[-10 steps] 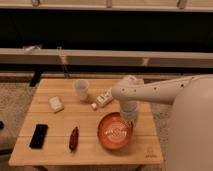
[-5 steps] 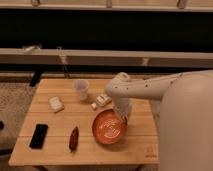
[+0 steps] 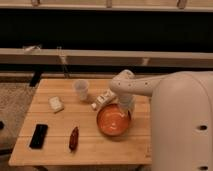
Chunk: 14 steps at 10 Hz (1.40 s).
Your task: Drag the ceramic bowl in a circle
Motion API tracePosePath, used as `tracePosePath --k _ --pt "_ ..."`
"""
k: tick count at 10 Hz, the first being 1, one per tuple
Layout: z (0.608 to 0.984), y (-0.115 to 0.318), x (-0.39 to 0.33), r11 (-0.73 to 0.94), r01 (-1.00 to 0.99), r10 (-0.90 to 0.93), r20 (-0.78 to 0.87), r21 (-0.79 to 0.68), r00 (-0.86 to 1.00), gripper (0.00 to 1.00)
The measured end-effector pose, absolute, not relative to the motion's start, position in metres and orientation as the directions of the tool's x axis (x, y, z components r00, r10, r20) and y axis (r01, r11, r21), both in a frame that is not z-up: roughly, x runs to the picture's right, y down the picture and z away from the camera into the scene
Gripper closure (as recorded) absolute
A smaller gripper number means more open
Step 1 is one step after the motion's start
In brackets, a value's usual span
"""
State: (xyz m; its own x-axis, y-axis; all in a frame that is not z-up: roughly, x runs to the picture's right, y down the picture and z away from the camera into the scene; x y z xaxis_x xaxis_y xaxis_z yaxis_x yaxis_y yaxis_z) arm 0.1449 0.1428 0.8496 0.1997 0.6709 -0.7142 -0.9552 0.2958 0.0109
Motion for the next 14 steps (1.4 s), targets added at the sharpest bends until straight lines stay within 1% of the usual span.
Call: tracePosePath --k 3,4,6,7,8,10,11,12,13,14 --pt "0.862 0.131 0.163 0.256 -0.965 0.688 -0.712 0.055 0.142 1.0" --pt "0.864 0.128 0.169 0.231 -0.97 0.694 -0.711 0.072 0.113 0.98" --pt "0.865 0.128 0.176 0.159 -0.983 0.698 -0.714 0.088 0.049 0.83" --pt "0.865 0.129 0.183 0.106 -0.991 0.696 -0.717 0.086 0.012 0.69" --pt "0.863 0.13 0.187 0.082 -0.993 0.694 -0.72 0.082 -0.002 0.61" --pt "0.859 0.132 0.193 0.046 -0.997 0.687 -0.726 0.066 -0.016 0.39" --pt "0.856 0.133 0.195 0.035 -0.998 0.684 -0.729 0.056 -0.017 0.29" --pt "0.854 0.133 0.196 0.026 -0.999 0.684 -0.73 0.047 -0.017 0.23" --pt "0.851 0.133 0.196 0.01 -1.0 0.683 -0.73 0.029 -0.014 0.2" --pt "0.849 0.132 0.195 -0.005 -1.0 0.683 -0.731 0.012 -0.012 0.2"
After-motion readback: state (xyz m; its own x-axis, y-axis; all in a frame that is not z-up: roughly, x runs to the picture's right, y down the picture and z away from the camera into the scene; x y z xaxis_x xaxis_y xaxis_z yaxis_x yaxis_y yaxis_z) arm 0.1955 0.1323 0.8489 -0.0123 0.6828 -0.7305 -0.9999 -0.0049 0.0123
